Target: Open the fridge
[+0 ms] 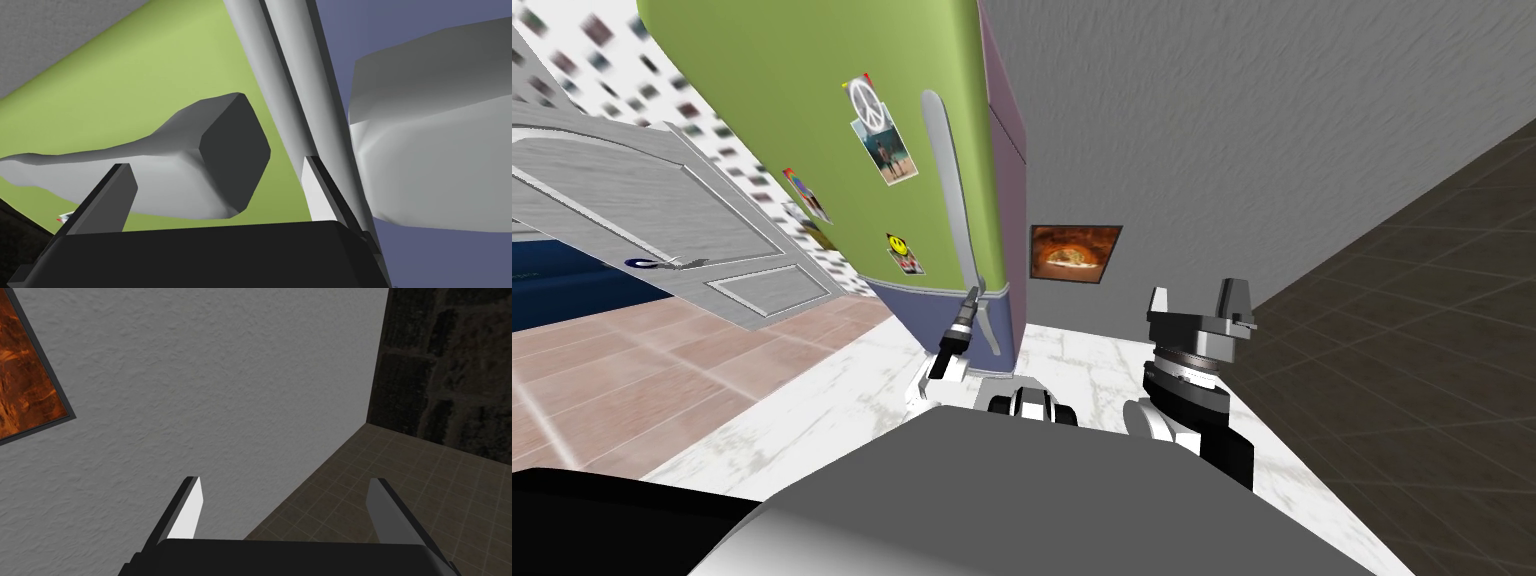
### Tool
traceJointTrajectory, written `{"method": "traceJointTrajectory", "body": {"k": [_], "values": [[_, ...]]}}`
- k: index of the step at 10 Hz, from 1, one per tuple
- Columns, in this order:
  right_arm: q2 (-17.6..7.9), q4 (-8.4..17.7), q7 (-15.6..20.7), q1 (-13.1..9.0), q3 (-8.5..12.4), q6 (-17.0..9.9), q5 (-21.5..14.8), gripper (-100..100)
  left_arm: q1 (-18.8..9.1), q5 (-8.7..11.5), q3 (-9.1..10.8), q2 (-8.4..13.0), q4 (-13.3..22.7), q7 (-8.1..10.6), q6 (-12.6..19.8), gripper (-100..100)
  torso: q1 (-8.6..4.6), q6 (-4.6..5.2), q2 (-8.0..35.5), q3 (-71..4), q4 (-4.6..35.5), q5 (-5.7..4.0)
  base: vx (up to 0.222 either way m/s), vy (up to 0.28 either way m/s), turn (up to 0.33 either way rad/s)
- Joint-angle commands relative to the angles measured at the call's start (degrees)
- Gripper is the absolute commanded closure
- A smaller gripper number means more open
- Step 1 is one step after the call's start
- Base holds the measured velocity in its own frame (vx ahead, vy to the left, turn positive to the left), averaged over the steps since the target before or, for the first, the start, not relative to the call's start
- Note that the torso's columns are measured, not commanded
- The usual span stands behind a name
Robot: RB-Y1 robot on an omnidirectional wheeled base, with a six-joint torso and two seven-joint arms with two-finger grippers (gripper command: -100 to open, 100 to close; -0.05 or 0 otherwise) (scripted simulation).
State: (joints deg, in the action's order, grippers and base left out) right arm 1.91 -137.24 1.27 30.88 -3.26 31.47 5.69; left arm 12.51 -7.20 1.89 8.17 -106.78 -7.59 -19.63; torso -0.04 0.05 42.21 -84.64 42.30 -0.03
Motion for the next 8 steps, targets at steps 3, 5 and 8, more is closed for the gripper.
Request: {"method": "traceJointTrajectory", "body": {"k": [3, 5, 8], "values": [[0.0, 0.0, 0.0, 0.0, 0.0, 0.0, 0.0, 0, -0.5, 0.0, 0.52, 0.1, -2.9, -0.19, 6.8, -100, -0.02, 0.05, -0.1, -0.1, 0.0, -0.03, -0.008, -0.033, 0.020], [0.0, 0.0, 0.0, 0.0, 0.0, 0.0, 0.0, 0, -0.7, 0.0, 0.78, 0.4, -4.4, -0.26, 10.3, -100, -0.11, 0.11, -0.2, -0.2, 0.1, -0.10, -0.006, -0.046, 0.025], [0.0, 0.0, 0.0, 0.0, 0.0, 0.0, 0.0, 0, -1.0, 0.0, 1.17, 1.0, -6.6, -0.36, 15.1, -100, -0.18, 0.23, -0.3, -0.3, 0.1, -0.16, -0.005, -0.040, 0.021]]}}
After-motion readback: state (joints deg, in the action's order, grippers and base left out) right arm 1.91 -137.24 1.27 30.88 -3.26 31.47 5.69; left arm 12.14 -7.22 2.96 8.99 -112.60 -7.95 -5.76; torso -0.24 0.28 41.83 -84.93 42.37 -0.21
